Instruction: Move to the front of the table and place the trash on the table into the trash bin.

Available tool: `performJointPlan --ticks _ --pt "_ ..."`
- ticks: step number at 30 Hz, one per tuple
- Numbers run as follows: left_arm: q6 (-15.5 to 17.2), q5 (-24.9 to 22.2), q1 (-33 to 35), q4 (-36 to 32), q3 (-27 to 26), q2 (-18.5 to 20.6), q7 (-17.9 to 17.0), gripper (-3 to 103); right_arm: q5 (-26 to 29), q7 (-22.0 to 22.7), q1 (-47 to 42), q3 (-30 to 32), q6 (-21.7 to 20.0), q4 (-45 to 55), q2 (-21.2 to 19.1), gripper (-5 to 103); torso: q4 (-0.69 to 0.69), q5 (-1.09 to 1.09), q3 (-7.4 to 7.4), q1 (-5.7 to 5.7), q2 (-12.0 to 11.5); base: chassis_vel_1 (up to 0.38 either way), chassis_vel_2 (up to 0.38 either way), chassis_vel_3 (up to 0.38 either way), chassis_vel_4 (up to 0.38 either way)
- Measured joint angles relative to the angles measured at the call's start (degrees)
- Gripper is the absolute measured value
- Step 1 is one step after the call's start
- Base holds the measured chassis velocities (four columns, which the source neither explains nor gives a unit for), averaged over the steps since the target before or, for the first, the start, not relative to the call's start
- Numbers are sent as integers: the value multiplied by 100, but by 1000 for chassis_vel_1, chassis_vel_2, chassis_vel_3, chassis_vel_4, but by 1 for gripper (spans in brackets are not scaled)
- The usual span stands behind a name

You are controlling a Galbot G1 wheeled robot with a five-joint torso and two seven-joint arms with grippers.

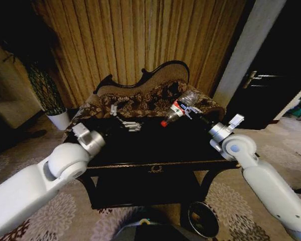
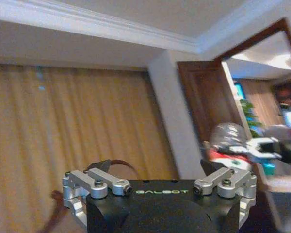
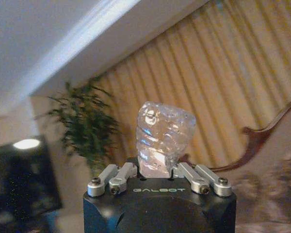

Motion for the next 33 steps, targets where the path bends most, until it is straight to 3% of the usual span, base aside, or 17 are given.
performJointPlan --ticks 4,5,8,9,12,17,21,24,33 --pt "-16 0 670 27 -828 -74 -67 100 -516 377 -232 189 166 -117 25 27 0 1 0 0 0 0 0 0 0" --pt "-16 0 670 27 -828 -74 -67 100 -516 377 -232 189 166 -117 25 27 0 1 0 0 0 0 0 0 0" --pt "-30 33 1402 345 -1782 -289 -88 100 -1136 702 -506 455 272 -167 54 27 -1 0 0 0 0 0 0 0 0" --pt "-30 33 1402 345 -1782 -289 -88 100 -1136 702 -506 455 272 -167 54 27 -1 0 0 0 0 0 0 0 0" --pt "-36 17 2043 656 -2558 -522 -91 100 -1424 1065 -733 630 490 -130 85 27 1 0 0 0 0 0 0 0 0" --pt "29 -89 2584 863 -3250 -947 -88 100 -1800 1338 -1022 916 633 -38 195 27 1 -1 0 0 0 0 0 0 0" --pt "177 -227 2736 875 -3494 -1209 -88 100 -1915 1444 -1243 1101 567 60 224 27 1 1 0 0 0 0 0 0 0" --pt "381 -302 2896 814 -3697 -1476 -87 100 -2157 1445 -1716 1403 281 243 216 27 0 1 0 0 0 0 0 0 0" --pt "505 -285 3336 726 -4006 -1711 -23 100 -2371 1386 -2609 1900 162 489 405 27 -1 1 0 0 0 0 0 0 0"
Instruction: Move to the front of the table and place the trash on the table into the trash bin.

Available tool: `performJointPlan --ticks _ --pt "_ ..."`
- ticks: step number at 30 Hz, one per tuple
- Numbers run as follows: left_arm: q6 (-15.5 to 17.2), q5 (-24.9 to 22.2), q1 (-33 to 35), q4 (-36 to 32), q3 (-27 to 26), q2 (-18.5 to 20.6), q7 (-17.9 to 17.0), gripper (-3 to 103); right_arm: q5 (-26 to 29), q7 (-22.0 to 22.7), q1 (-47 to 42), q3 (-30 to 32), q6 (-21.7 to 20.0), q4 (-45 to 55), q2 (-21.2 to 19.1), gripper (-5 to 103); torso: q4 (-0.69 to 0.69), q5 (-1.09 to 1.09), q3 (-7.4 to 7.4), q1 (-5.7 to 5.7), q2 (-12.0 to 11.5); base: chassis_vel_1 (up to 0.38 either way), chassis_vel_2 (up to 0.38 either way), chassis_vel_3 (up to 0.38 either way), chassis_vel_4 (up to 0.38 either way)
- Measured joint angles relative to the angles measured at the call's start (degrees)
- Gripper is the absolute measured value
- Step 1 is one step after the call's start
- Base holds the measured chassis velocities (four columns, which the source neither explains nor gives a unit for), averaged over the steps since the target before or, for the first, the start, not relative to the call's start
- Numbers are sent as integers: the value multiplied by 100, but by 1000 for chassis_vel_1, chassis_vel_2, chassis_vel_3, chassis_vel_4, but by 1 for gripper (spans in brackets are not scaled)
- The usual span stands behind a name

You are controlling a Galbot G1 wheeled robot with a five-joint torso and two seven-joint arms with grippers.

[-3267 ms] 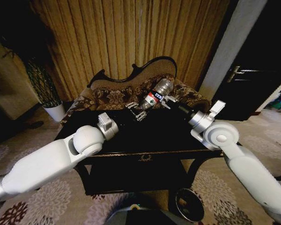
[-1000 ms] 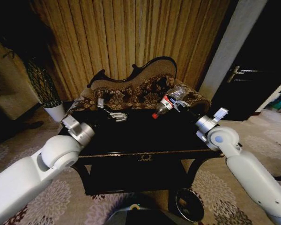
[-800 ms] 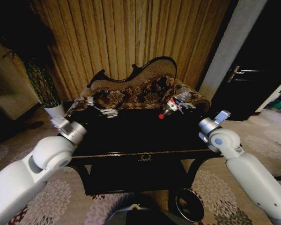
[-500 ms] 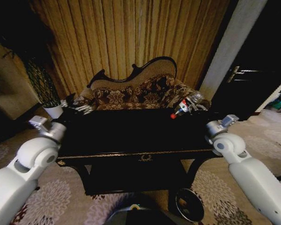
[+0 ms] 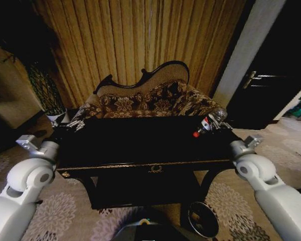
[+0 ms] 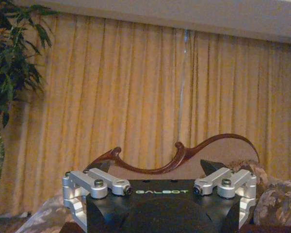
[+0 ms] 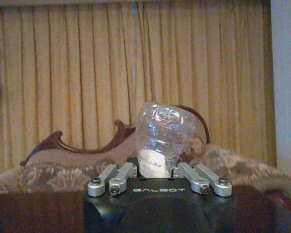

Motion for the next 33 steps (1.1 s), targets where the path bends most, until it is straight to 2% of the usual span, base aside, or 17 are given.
performJointPlan --ticks 4,10,24,33 --pt "185 -137 362 -280 -301 -89 24 100 12 -16 -339 164 -27 218 113 27 3 0 0 0 0 0 0 0 0" --pt "341 -238 448 -472 -446 -160 5 100 94 -19 -532 286 -87 526 185 27 1 -1 0 0 0 0 0 0 0" --pt "347 -279 491 -548 -480 -76 0 100 146 -33 -849 606 -75 761 258 27 1 -1 0 0 0 6 -7 -5 7" --pt "343 -281 500 -480 -511 37 -1 100 155 -31 -846 572 -64 803 301 27 1 -1 1 1 0 71 -65 -81 71"
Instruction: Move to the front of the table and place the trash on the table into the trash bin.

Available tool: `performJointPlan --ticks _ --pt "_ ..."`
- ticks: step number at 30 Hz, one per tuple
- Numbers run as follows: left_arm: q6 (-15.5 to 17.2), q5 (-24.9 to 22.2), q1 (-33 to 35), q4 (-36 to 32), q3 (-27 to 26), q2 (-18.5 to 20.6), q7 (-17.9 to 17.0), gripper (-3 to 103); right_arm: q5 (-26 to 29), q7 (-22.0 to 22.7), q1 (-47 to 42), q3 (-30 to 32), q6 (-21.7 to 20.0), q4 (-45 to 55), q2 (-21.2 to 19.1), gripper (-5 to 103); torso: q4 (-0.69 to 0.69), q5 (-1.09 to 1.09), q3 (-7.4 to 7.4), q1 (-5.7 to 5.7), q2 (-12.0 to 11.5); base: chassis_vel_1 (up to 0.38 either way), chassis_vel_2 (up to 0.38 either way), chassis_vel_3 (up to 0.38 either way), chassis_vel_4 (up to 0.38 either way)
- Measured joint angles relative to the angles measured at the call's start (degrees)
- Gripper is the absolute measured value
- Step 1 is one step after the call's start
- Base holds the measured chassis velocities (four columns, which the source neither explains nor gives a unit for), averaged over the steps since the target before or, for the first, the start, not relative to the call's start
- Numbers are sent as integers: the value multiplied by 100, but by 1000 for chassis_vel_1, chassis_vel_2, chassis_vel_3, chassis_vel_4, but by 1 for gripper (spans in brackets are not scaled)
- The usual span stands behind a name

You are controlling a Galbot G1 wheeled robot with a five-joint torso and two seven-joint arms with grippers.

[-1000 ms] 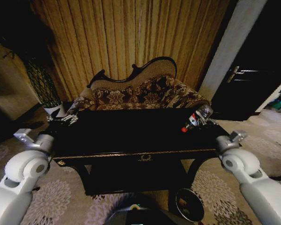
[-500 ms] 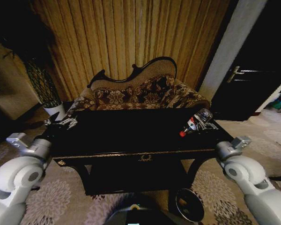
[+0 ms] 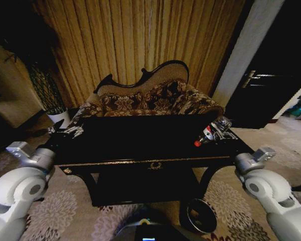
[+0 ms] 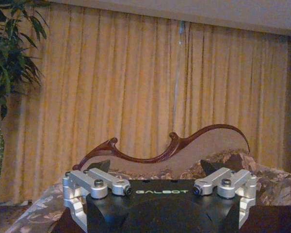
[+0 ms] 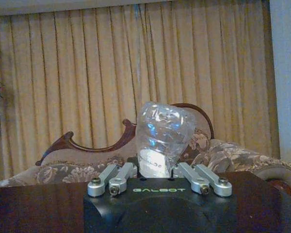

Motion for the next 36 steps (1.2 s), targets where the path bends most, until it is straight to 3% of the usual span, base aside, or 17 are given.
performJointPlan --ticks 26,36 --pt "-41 10 -37 109 83 18 24 100 -59 -2 19 -95 103 -207 116 27 0 0 0 -1 0 120 -122 -125 123" --pt "-45 29 -67 103 170 -85 26 100 -581 -199 160 -606 595 -940 433 27 0 1 -2 -3 3 93 -99 -96 98"
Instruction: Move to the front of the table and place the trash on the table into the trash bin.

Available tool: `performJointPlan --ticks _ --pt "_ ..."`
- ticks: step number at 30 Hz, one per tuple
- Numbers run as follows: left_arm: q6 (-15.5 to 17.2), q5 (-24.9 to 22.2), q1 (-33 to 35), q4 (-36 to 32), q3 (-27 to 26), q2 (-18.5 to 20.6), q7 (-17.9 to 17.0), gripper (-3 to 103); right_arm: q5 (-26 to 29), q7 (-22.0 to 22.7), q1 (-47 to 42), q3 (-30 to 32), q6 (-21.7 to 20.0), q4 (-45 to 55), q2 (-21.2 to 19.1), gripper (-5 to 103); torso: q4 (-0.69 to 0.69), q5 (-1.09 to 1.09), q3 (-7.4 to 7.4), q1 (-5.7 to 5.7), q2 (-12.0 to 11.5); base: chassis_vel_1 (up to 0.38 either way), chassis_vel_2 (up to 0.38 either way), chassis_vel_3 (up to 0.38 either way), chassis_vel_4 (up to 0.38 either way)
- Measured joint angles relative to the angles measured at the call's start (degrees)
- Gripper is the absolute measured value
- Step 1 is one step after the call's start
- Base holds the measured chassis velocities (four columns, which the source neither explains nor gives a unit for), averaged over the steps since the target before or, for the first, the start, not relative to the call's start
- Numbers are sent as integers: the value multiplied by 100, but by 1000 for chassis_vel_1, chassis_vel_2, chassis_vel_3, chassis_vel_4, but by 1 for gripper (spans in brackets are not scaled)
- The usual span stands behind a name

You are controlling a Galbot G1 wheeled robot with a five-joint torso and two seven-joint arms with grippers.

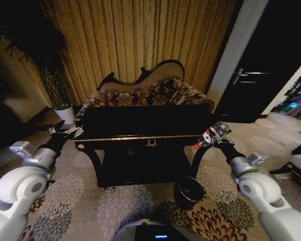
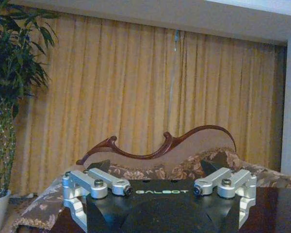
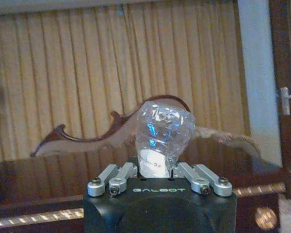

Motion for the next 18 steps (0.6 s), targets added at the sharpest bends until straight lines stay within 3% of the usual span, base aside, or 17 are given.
performJointPlan --ticks 4,13,18 --pt "0 0 -15 4 8 -48 0 100 -507 -91 146 -272 198 -624 205 27 0 0 3 4 -3 0 0 0 0" --pt "0 20 7 14 6 -111 -1 100 -838 -118 585 -703 383 -1835 553 27 0 -1 2 4 -3 0 0 0 0" --pt "2 95 38 19 4 -144 -2 100 -1192 -122 1183 -994 690 -3316 816 27 1 2 2 3 -3 0 0 0 0"
